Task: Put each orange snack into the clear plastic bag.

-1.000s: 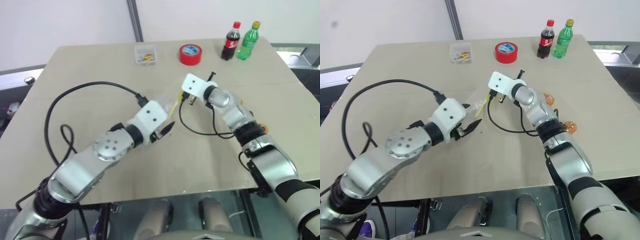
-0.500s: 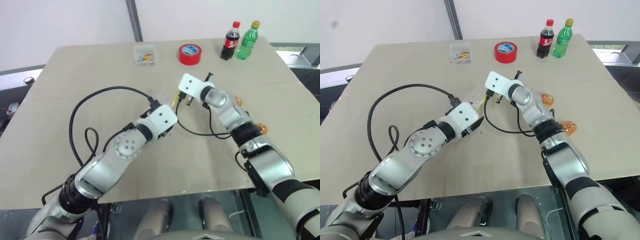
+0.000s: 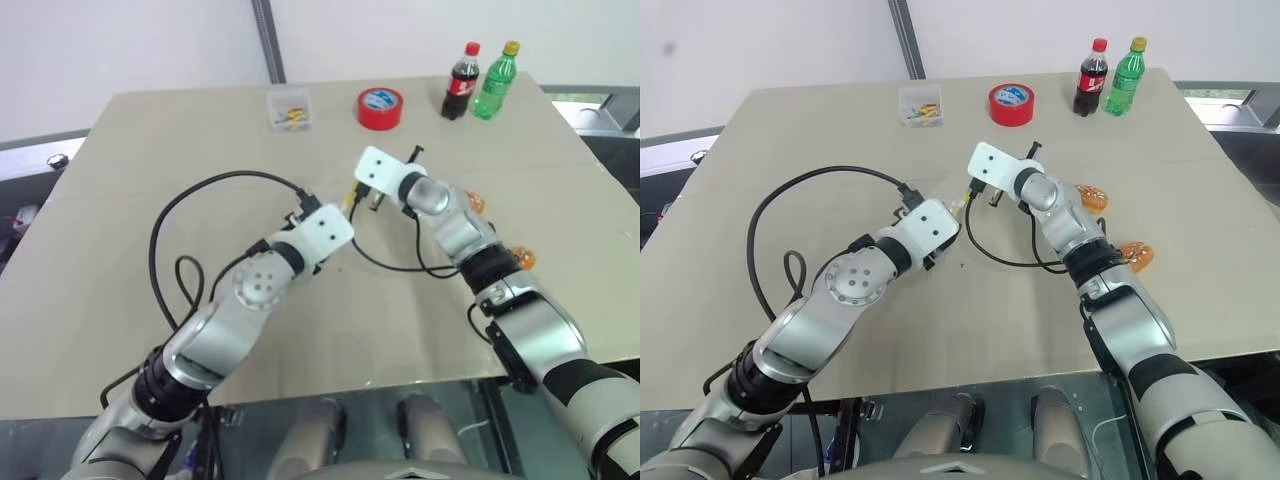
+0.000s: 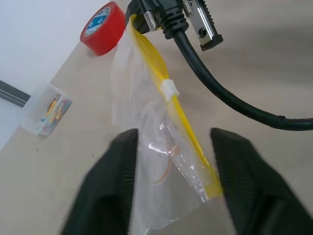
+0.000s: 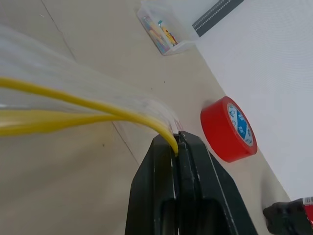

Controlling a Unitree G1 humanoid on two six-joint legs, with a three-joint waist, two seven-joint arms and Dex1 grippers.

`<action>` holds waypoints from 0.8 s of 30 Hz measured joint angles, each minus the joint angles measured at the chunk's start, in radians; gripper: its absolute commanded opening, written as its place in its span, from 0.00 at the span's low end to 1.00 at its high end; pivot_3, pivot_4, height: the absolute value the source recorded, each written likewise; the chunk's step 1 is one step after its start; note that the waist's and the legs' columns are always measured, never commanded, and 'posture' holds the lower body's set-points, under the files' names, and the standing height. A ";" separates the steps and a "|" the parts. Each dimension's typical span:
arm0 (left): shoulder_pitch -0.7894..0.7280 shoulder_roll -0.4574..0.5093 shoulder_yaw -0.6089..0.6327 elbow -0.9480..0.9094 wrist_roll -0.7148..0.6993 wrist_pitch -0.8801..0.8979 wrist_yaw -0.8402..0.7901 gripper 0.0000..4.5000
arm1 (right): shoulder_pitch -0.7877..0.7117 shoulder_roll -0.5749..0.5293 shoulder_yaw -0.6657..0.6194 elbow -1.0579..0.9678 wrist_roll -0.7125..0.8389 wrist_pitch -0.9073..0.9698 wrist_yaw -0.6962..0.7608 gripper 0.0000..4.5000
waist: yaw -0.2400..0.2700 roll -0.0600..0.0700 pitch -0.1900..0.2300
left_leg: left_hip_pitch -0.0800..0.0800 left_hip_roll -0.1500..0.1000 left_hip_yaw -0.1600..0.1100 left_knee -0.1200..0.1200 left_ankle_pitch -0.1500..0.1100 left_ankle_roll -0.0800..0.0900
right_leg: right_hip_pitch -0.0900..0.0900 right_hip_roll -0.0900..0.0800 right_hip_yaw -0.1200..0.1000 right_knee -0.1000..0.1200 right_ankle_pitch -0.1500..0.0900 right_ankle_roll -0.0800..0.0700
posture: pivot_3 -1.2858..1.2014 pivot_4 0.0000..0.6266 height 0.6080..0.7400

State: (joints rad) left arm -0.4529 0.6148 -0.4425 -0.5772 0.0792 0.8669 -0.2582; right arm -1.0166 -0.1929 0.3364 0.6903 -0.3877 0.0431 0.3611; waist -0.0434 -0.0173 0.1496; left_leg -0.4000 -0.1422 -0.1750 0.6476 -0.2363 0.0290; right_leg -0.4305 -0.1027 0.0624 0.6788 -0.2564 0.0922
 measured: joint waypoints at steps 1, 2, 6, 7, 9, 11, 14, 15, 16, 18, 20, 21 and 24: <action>0.000 -0.001 0.000 0.003 0.005 0.000 -0.006 0.09 | 0.000 0.000 0.000 -0.004 0.000 0.001 0.000 0.00 | 0.000 0.000 0.000 | 0.000 0.000 0.000 0.000 0.000 0.000 | 0.000 0.000 0.000 0.000 0.000 0.000 | 0.52 0.24 0.77; -0.001 -0.004 0.000 0.005 0.014 -0.002 -0.012 0.02 | 0.000 0.000 0.000 -0.009 0.000 0.006 -0.001 0.00 | 0.000 0.000 0.000 | 0.000 0.000 0.000 0.000 0.000 0.000 | 0.000 0.000 0.000 0.000 0.000 0.000 | 0.52 0.24 0.77; -0.013 -0.004 0.001 0.019 0.042 -0.011 -0.032 0.02 | 0.008 -0.002 -0.001 -0.027 0.000 0.020 -0.006 0.00 | 0.000 0.000 0.000 | 0.000 0.000 0.000 0.000 0.000 0.000 | 0.000 0.000 0.000 0.000 0.000 0.000 | 0.52 0.24 0.77; -0.013 0.001 0.001 0.020 0.047 -0.018 -0.037 0.02 | 0.014 -0.003 -0.001 -0.037 0.000 0.024 -0.007 0.00 | 0.000 0.000 0.000 | 0.000 0.000 0.000 0.000 0.000 0.000 | 0.000 0.000 0.000 0.000 0.000 0.000 | 0.52 0.24 0.77; 0.007 0.041 0.026 0.024 0.057 -0.069 -0.055 0.02 | 0.063 -0.022 -0.001 -0.121 0.000 0.051 0.011 0.00 | 0.000 0.000 0.000 | -0.001 0.001 0.000 0.000 0.000 0.000 | -0.001 0.000 0.000 0.000 0.000 0.000 | 0.52 0.24 0.77; 0.035 0.068 0.077 0.049 0.058 -0.154 -0.068 0.00 | 0.115 -0.051 -0.001 -0.179 0.012 0.070 0.060 0.06 | 0.002 0.000 0.000 | -0.001 0.001 0.000 0.000 0.000 0.000 | -0.001 0.000 0.000 0.000 0.000 0.000 | 0.52 0.24 0.77; 0.085 0.107 0.140 0.103 0.053 -0.331 -0.098 0.00 | 0.207 -0.072 -0.002 -0.294 0.046 0.134 0.123 0.30 | 0.001 0.000 0.000 | -0.001 0.001 0.001 0.000 0.000 0.000 | -0.001 0.000 0.000 0.000 0.000 0.000 | 0.52 0.24 0.77; 0.102 0.107 0.176 0.133 0.046 -0.387 -0.108 0.00 | 0.239 -0.079 -0.009 -0.342 0.052 0.160 0.130 0.37 | 0.002 0.000 0.000 | -0.001 0.001 0.001 0.000 0.000 0.000 | -0.001 0.000 0.000 0.000 0.000 0.000 | 0.52 0.24 0.77; 0.107 0.108 0.195 0.155 0.044 -0.421 -0.112 0.00 | 0.258 -0.080 -0.020 -0.375 0.059 0.179 0.132 0.37 | 0.003 0.000 0.000 | -0.001 0.001 0.001 0.000 0.000 0.000 | -0.001 0.000 0.000 0.000 0.000 0.000 | 0.52 0.24 0.77; 0.112 0.117 0.232 0.207 0.044 -0.509 -0.125 0.00 | 0.310 -0.085 -0.052 -0.488 0.090 0.246 0.147 0.37 | 0.006 0.000 0.000 | -0.001 0.001 0.000 0.000 0.000 0.000 | -0.001 0.000 0.000 0.000 0.000 0.000 | 0.52 0.24 0.77; 0.105 0.120 0.252 0.249 0.044 -0.572 -0.142 0.00 | 0.372 -0.109 -0.078 -0.619 0.132 0.325 0.194 0.37 | 0.010 0.000 0.000 | -0.002 0.001 0.000 0.001 0.000 0.000 | -0.001 0.000 -0.001 -0.001 0.000 0.000 | 0.52 0.24 0.77; 0.104 0.121 0.260 0.266 0.044 -0.593 -0.150 0.00 | 0.395 -0.122 -0.086 -0.668 0.149 0.360 0.216 0.32 | 0.011 0.000 0.000 | -0.002 0.001 0.000 0.001 0.000 0.000 | -0.001 0.000 -0.001 -0.001 0.000 0.000 | 0.52 0.24 0.77; 0.101 0.121 0.279 0.313 0.047 -0.649 -0.175 0.00 | 0.456 -0.113 -0.145 -0.804 0.241 0.516 0.263 0.07 | 0.008 0.000 0.000 | -0.002 0.001 0.000 0.001 0.000 0.001 | -0.001 0.000 0.000 0.000 0.000 0.000 | 0.52 0.24 0.77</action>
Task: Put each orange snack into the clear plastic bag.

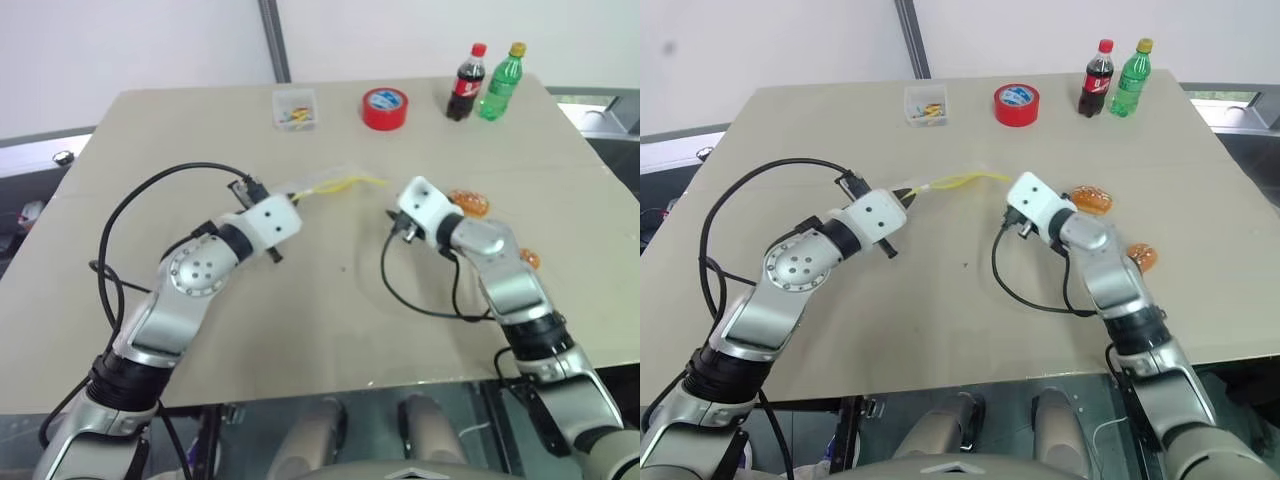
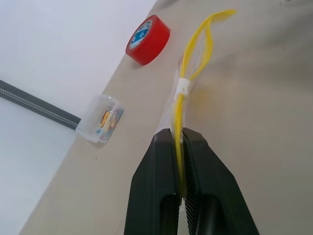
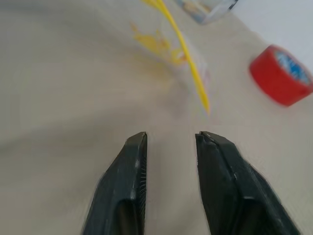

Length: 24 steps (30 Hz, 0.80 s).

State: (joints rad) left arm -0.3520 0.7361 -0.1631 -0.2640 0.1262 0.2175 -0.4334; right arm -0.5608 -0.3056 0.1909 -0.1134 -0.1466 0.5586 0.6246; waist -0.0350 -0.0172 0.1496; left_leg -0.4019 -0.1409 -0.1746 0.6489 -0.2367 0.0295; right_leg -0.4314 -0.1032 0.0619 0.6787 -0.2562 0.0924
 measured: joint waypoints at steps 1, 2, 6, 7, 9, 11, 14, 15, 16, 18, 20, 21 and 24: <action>0.000 -0.001 0.000 0.007 0.000 -0.017 -0.009 0.00 | 0.005 0.024 -0.025 -0.041 0.044 0.062 0.005 0.01 | -0.004 0.000 0.000 | 0.000 0.000 0.000 0.000 0.000 0.000 | 0.000 0.000 0.000 0.000 0.000 0.000 | 0.52 0.24 0.77; 0.000 -0.003 0.000 0.010 0.000 -0.034 -0.018 0.00 | 0.005 0.057 -0.049 -0.079 0.088 0.121 0.003 0.01 | -0.007 0.000 0.000 | 0.000 0.002 0.000 0.000 0.000 0.000 | 0.000 0.000 0.000 0.001 0.000 0.000 | 0.52 0.24 0.77; 0.001 -0.007 0.004 0.012 -0.001 -0.076 -0.047 0.00 | -0.018 0.207 -0.067 -0.129 0.193 0.244 -0.038 0.01 | -0.009 0.000 0.000 | 0.001 0.005 0.001 -0.001 0.000 -0.001 | 0.000 0.001 0.000 0.001 0.001 -0.002 | 0.52 0.24 0.77; 0.003 -0.007 0.006 0.012 0.000 -0.085 -0.053 0.00 | -0.027 0.240 -0.063 -0.125 0.209 0.258 -0.054 0.01 | -0.007 0.000 0.000 | 0.001 0.005 0.001 -0.001 0.000 -0.001 | 0.000 0.001 0.000 0.001 0.001 -0.002 | 0.52 0.24 0.77; 0.004 -0.007 0.010 0.013 0.002 -0.101 -0.063 0.00 | -0.049 0.279 -0.051 -0.110 0.228 0.265 -0.079 0.01 | -0.006 0.000 0.000 | 0.001 0.003 0.001 0.000 0.000 -0.001 | 0.000 0.002 0.000 0.000 0.001 -0.002 | 0.52 0.24 0.77; 0.011 -0.007 0.022 0.012 0.007 -0.111 -0.067 0.00 | -0.068 0.317 -0.050 -0.074 0.244 0.256 -0.107 0.01 | -0.005 0.000 0.000 | 0.001 0.003 0.001 0.000 0.000 -0.001 | 0.000 0.002 0.000 0.000 0.001 -0.002 | 0.52 0.24 0.77; 0.034 -0.007 0.035 0.007 0.013 -0.115 -0.072 0.00 | -0.078 0.371 -0.075 0.006 0.272 0.238 -0.152 0.01 | -0.005 0.000 0.000 | 0.001 0.003 0.001 0.000 0.000 -0.001 | 0.000 0.003 0.000 0.000 0.001 -0.002 | 0.52 0.24 0.77; 0.047 -0.007 0.036 0.000 0.018 -0.117 -0.075 0.00 | -0.078 0.383 -0.084 0.026 0.284 0.237 -0.165 0.01 | -0.006 0.000 0.000 | 0.001 0.003 0.001 0.000 0.000 -0.001 | -0.001 0.003 0.000 0.001 0.001 -0.002 | 0.52 0.24 0.77; 0.055 -0.008 0.036 -0.006 0.019 -0.118 -0.077 0.00 | -0.079 0.390 -0.092 0.038 0.292 0.236 -0.174 0.01 | -0.006 0.000 0.000 | 0.001 0.003 0.001 0.000 0.000 -0.001 | -0.001 0.003 0.000 0.001 0.001 -0.002 | 0.52 0.24 0.77; 0.075 -0.007 0.038 -0.030 0.028 -0.119 -0.086 0.00 | -0.080 0.393 -0.101 0.060 0.307 0.234 -0.187 0.01 | -0.007 0.001 0.000 | 0.001 0.003 0.001 0.000 0.000 -0.001 | -0.001 0.003 0.000 0.000 0.001 -0.002 | 0.52 0.24 0.77; 0.090 -0.007 0.039 -0.047 0.030 -0.130 -0.095 0.00 | -0.083 0.401 -0.115 0.079 0.318 0.223 -0.202 0.01 | -0.007 0.001 0.000 | 0.001 0.003 0.001 0.000 0.000 -0.001 | -0.001 0.003 0.000 0.001 0.001 -0.002 | 0.52 0.24 0.77; 0.098 -0.007 0.040 -0.053 0.031 -0.136 -0.098 0.00 | -0.086 0.405 -0.123 0.090 0.327 0.221 -0.209 0.01 | -0.008 0.001 0.000 | 0.002 0.004 0.001 0.000 0.000 -0.001 | -0.001 0.004 0.000 0.001 0.001 -0.002 | 0.52 0.24 0.77; 0.123 -0.007 0.049 -0.074 0.030 -0.147 -0.107 0.00 | -0.100 0.430 -0.152 0.146 0.348 0.210 -0.241 0.01 | -0.010 0.001 0.000 | 0.002 0.004 0.001 -0.001 -0.001 -0.001 | -0.001 0.004 0.000 0.001 0.001 -0.002 | 0.52 0.24 0.77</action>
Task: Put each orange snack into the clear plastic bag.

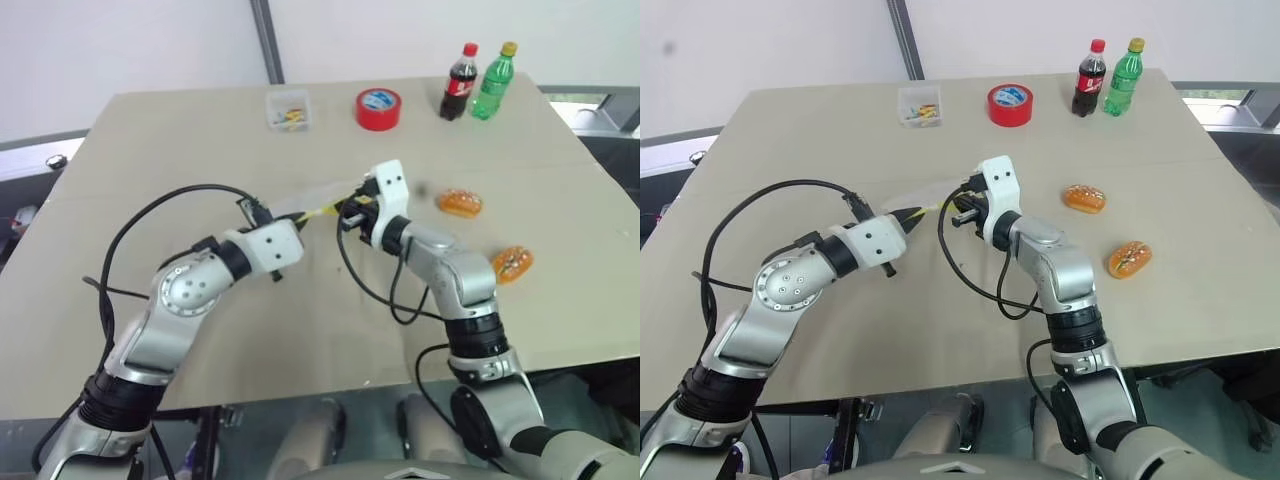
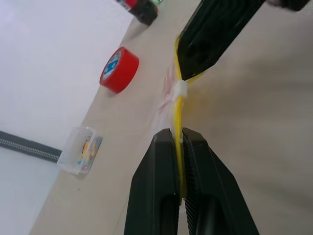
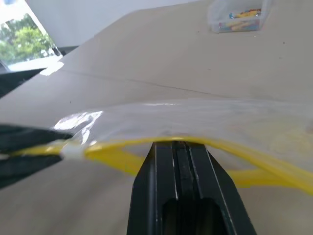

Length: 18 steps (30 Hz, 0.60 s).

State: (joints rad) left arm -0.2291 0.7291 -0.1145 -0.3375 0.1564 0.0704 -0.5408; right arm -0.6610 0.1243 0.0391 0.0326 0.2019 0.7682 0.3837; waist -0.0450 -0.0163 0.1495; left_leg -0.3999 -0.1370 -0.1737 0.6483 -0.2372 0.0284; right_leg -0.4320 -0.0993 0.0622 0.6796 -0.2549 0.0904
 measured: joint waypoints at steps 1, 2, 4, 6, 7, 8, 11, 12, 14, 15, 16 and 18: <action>0.009 0.000 0.005 -0.004 -0.002 -0.011 -0.004 0.00 | -0.008 0.000 -0.002 0.039 -0.002 -0.020 -0.019 0.01 | 0.000 0.000 0.000 | 0.000 0.000 0.000 0.000 0.000 0.000 | 0.000 0.000 0.000 0.000 0.000 0.000 | 0.52 0.24 0.77; 0.015 0.000 0.011 -0.007 -0.003 -0.017 -0.006 0.00 | -0.013 0.000 -0.002 0.068 -0.006 -0.038 -0.033 0.01 | 0.001 0.000 0.000 | 0.000 0.000 0.000 0.000 0.000 0.000 | 0.000 0.000 0.000 0.000 0.000 0.000 | 0.52 0.24 0.77; 0.027 0.000 0.027 -0.007 -0.005 -0.023 -0.009 0.00 | -0.019 -0.020 0.036 0.110 -0.055 -0.096 -0.060 0.01 | 0.000 0.000 0.000 | 0.000 0.000 0.000 0.000 0.000 0.000 | 0.000 0.000 0.000 0.000 0.000 0.000 | 0.52 0.24 0.77; 0.049 0.001 0.053 -0.007 -0.025 -0.039 -0.022 0.00 | -0.022 -0.103 0.158 0.160 -0.189 -0.217 -0.095 0.01 | 0.001 0.000 0.000 | 0.000 0.000 0.001 0.000 0.000 0.000 | 0.000 0.000 0.000 0.000 0.000 0.000 | 0.52 0.24 0.77; 0.059 0.004 0.065 -0.007 -0.031 -0.044 -0.028 0.00 | -0.022 -0.132 0.192 0.175 -0.229 -0.255 -0.103 0.01 | 0.001 0.000 0.000 | 0.000 0.000 0.001 0.000 0.000 0.000 | 0.000 0.000 0.000 0.000 0.000 0.000 | 0.52 0.24 0.77; 0.070 0.012 0.080 -0.006 -0.040 -0.055 -0.037 0.00 | -0.019 -0.165 0.228 0.186 -0.276 -0.302 -0.109 0.01 | 0.003 0.000 0.000 | 0.000 0.000 0.001 0.000 0.000 0.000 | 0.000 0.000 0.000 -0.001 0.000 0.000 | 0.52 0.24 0.77; 0.085 0.035 0.119 0.011 -0.069 -0.106 -0.070 0.00 | 0.011 -0.245 0.300 0.181 -0.366 -0.427 -0.109 0.01 | 0.003 0.000 0.000 | 0.000 0.000 0.001 0.000 0.000 0.000 | 0.000 0.000 0.000 0.000 0.000 0.000 | 0.52 0.24 0.77; 0.086 0.039 0.122 0.017 -0.073 -0.120 -0.077 0.00 | 0.019 -0.258 0.315 0.181 -0.386 -0.451 -0.108 0.01 | 0.002 0.000 0.000 | 0.000 0.000 0.001 0.000 0.000 0.000 | 0.000 0.000 0.000 0.000 0.000 0.000 | 0.52 0.24 0.77; 0.086 0.039 0.123 0.039 -0.082 -0.155 -0.089 0.00 | 0.025 -0.291 0.357 0.182 -0.436 -0.526 -0.103 0.01 | -0.001 0.000 0.000 | 0.000 0.000 0.001 0.000 0.000 0.000 | 0.000 0.000 0.001 0.000 0.000 0.000 | 0.52 0.24 0.77; 0.086 0.039 0.123 0.051 -0.082 -0.167 -0.090 0.00 | 0.024 -0.303 0.370 0.182 -0.456 -0.560 -0.098 0.01 | -0.001 0.000 0.000 | 0.000 0.000 0.001 0.000 0.000 0.000 | 0.000 0.000 0.001 0.000 0.000 0.000 | 0.52 0.24 0.77; 0.085 0.037 0.123 0.063 -0.081 -0.179 -0.091 0.00 | 0.021 -0.317 0.389 0.184 -0.482 -0.600 -0.091 0.01 | 0.000 0.000 0.000 | 0.000 0.000 0.001 0.000 0.000 0.000 | 0.000 0.001 0.001 0.000 0.000 0.000 | 0.52 0.24 0.77; 0.075 0.030 0.122 0.094 -0.080 -0.195 -0.091 0.00 | 0.006 -0.342 0.433 0.194 -0.532 -0.673 -0.080 0.01 | 0.001 0.000 0.000 | 0.000 0.000 0.001 0.000 0.000 0.000 | 0.000 0.001 0.001 0.000 0.000 0.000 | 0.52 0.24 0.77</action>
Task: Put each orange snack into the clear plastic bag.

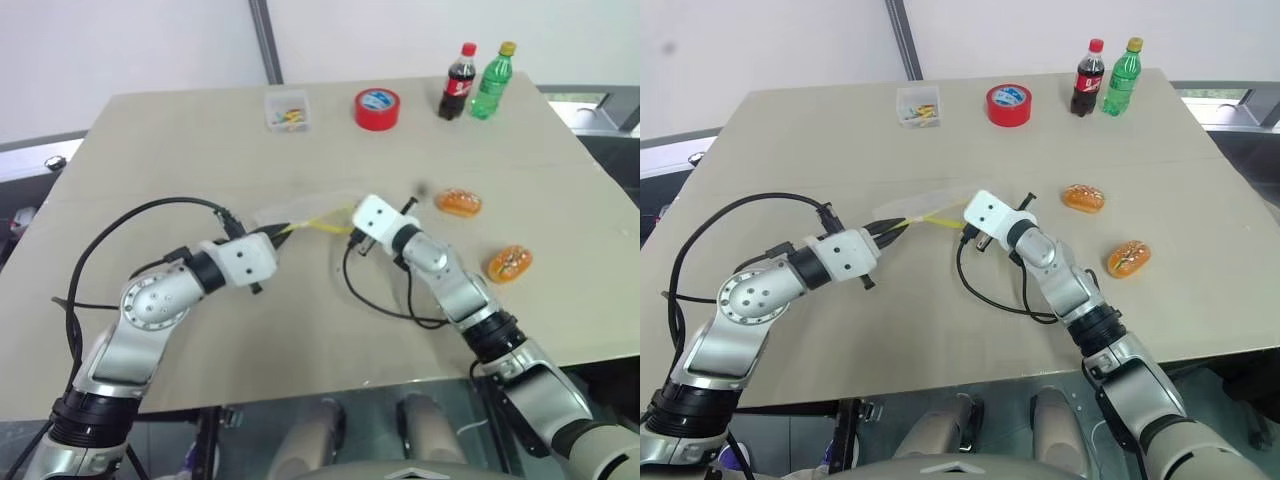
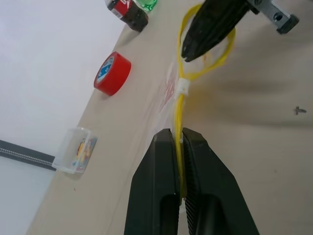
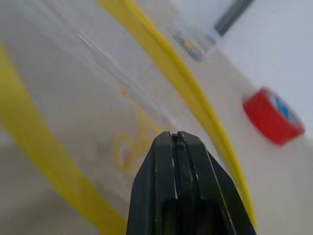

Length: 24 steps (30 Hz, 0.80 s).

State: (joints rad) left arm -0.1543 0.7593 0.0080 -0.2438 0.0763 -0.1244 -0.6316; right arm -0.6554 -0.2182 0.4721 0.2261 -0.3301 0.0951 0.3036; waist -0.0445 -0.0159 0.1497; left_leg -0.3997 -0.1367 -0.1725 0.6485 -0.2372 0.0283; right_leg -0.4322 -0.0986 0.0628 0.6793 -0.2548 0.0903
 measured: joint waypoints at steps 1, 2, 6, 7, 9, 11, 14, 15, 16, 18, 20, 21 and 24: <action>-0.006 -0.003 -0.002 0.014 0.001 -0.010 0.000 0.00 | -0.014 -0.011 0.022 0.018 -0.032 -0.035 0.002 0.06 | 0.000 0.000 0.000 | 0.000 0.000 0.000 0.000 0.000 0.000 | 0.000 0.000 0.000 0.000 0.000 0.000 | 0.52 0.24 0.77; -0.018 -0.009 -0.005 0.027 0.003 -0.016 0.001 0.00 | -0.032 -0.020 0.050 0.041 -0.071 -0.067 0.001 0.13 | 0.001 0.000 0.000 | 0.000 0.000 0.000 0.000 0.000 0.000 | 0.000 0.000 0.000 0.000 0.000 0.000 | 0.52 0.24 0.77; -0.039 -0.025 -0.011 0.050 0.016 -0.034 0.005 0.00 | -0.058 -0.049 0.105 0.123 -0.187 -0.147 -0.013 0.46 | 0.003 0.000 0.000 | 0.000 0.000 0.000 0.000 0.000 0.000 | 0.000 0.000 0.000 0.000 0.000 0.000 | 0.52 0.24 0.77; -0.039 -0.026 -0.011 0.052 0.017 -0.034 0.005 0.00 | -0.058 -0.050 0.105 0.126 -0.190 -0.148 -0.014 0.52 | 0.003 0.000 0.000 | 0.000 0.000 0.000 0.000 0.000 0.000 | 0.000 0.000 0.000 0.000 0.000 0.000 | 0.52 0.24 0.77; -0.042 -0.038 -0.012 0.063 0.020 -0.035 0.007 0.00 | -0.058 -0.062 0.105 0.146 -0.231 -0.165 -0.031 0.70 | 0.003 0.000 0.000 | 0.000 0.000 0.000 0.000 0.000 0.000 | 0.000 0.000 0.000 0.000 0.000 0.000 | 0.52 0.24 0.77; -0.047 -0.048 -0.020 0.068 0.021 -0.035 0.007 0.00 | -0.059 -0.068 0.105 0.146 -0.258 -0.178 -0.043 0.90 | 0.002 0.000 0.000 | 0.000 0.000 0.000 0.000 0.000 0.000 | 0.000 0.000 0.000 0.000 0.000 0.000 | 0.52 0.24 0.77; -0.061 -0.069 -0.025 0.082 0.024 -0.034 0.009 0.00 | -0.059 -0.071 0.105 0.135 -0.277 -0.193 -0.047 0.99 | 0.001 0.000 0.000 | 0.000 0.000 0.000 0.000 0.000 0.000 | 0.000 0.001 0.000 0.000 0.000 0.000 | 0.52 0.24 0.77; -0.064 -0.075 -0.025 0.086 0.025 -0.031 0.016 0.00 | -0.059 -0.076 0.102 0.130 -0.281 -0.193 -0.047 0.99 | 0.002 0.000 0.000 | 0.000 0.000 0.000 0.000 0.000 0.000 | 0.000 0.001 0.000 0.000 0.000 0.000 | 0.52 0.24 0.77; -0.071 -0.083 -0.025 0.091 0.025 -0.024 0.021 0.00 | -0.058 -0.085 0.096 0.126 -0.282 -0.191 -0.045 0.99 | 0.003 0.000 0.000 | 0.000 0.000 0.000 0.000 0.000 0.000 | 0.000 0.001 0.000 0.000 0.000 0.000 | 0.52 0.24 0.77; -0.093 -0.100 -0.024 0.112 0.030 0.012 0.037 0.00 | -0.038 -0.104 0.047 0.080 -0.249 -0.178 -0.015 0.99 | 0.007 0.000 0.000 | 0.000 0.000 0.000 0.001 0.000 0.000 | 0.000 0.001 0.000 0.000 0.000 0.000 | 0.52 0.24 0.77; -0.115 -0.114 -0.024 0.133 0.039 0.045 0.049 0.00 | 0.005 -0.107 -0.019 -0.005 -0.172 -0.136 0.038 0.99 | 0.007 -0.001 0.000 | -0.001 0.000 -0.001 0.001 0.000 0.000 | 0.001 0.000 0.000 -0.001 0.000 0.000 | 0.52 0.24 0.77; -0.124 -0.121 -0.023 0.142 0.042 0.063 0.056 0.00 | 0.025 -0.106 -0.052 -0.054 -0.128 -0.104 0.071 0.99 | 0.006 -0.001 0.000 | -0.001 0.000 -0.001 0.001 0.000 0.000 | 0.001 0.000 0.000 -0.001 0.000 0.000 | 0.52 0.24 0.77; -0.148 -0.138 -0.029 0.158 0.052 0.096 0.072 0.00 | 0.079 -0.118 -0.180 -0.199 -0.010 0.070 0.156 0.99 | 0.004 -0.001 0.000 | -0.001 0.000 -0.001 0.001 0.000 0.000 | 0.001 0.000 0.000 0.000 0.000 0.000 | 0.52 0.24 0.77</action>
State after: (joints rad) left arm -0.3021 0.6213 -0.0211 -0.0862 0.1286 -0.0282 -0.5600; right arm -0.5765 -0.3365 0.2919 0.0269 -0.3404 0.1649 0.4598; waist -0.0404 -0.0166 0.1496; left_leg -0.4003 -0.1366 -0.1731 0.6495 -0.2372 0.0283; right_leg -0.4312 -0.0981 0.0630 0.6792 -0.2548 0.0903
